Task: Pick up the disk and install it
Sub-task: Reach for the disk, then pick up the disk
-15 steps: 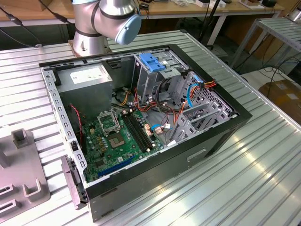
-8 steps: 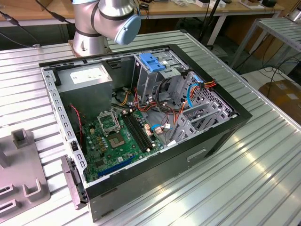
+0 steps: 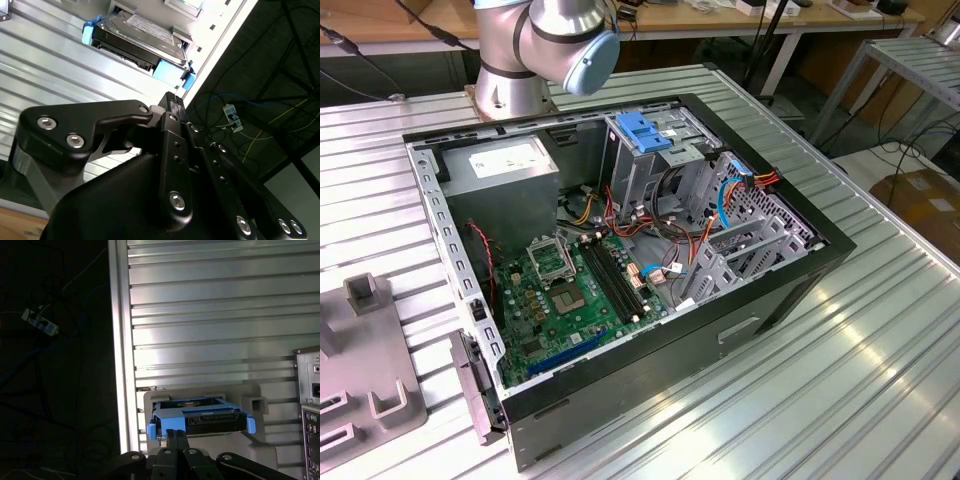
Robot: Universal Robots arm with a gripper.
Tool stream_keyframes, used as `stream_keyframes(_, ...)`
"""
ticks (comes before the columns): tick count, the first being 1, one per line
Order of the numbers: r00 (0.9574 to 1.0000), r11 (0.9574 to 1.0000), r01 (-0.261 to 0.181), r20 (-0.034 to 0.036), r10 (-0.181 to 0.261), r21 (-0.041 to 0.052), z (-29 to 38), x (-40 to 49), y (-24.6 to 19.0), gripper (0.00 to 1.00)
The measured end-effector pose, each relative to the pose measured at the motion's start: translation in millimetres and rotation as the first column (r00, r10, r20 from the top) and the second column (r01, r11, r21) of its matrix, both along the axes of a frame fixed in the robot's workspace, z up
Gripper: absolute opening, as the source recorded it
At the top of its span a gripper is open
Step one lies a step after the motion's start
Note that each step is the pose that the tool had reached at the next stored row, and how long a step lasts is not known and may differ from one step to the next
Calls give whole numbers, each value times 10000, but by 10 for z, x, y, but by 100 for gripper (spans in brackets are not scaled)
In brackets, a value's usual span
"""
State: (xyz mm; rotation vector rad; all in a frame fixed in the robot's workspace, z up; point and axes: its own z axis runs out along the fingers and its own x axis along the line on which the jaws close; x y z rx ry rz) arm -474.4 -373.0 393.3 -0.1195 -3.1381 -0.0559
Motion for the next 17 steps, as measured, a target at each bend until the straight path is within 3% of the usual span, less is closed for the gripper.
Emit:
stream_keyframes(6, 10000, 10000, 0, -1, 0, -1, 0, -1, 0, 10)
stream_keyframes(7, 9999, 9999, -106, 0, 106, -16, 0, -2, 0, 10)
stream_keyframes(8, 9978, 9978, -664, -2, 664, -50, 0, -1, -1, 10)
stream_keyframes(9, 9933, 9932, -1159, -2, 1159, -59, 0, -1, 0, 10)
stream_keyframes(11, 9870, 9869, -1610, -5, 1610, -84, -1, -1, 0, 10)
stream_keyframes(12, 9816, 9816, -1907, -11, 1907, -112, -1, -1, 0, 10)
stream_keyframes(13, 9714, 9713, -2374, -18, 2374, -148, -2, -1, -1, 10)
stream_keyframes(15, 9604, 9603, -2786, -24, 2786, -166, -2, -1, -1, 10)
stream_keyframes(16, 9496, 9494, -3135, -23, 3135, -169, -3, -1, -1, 10)
stream_keyframes(17, 9436, 9434, -3311, -23, 3311, -171, -3, -1, 0, 10)
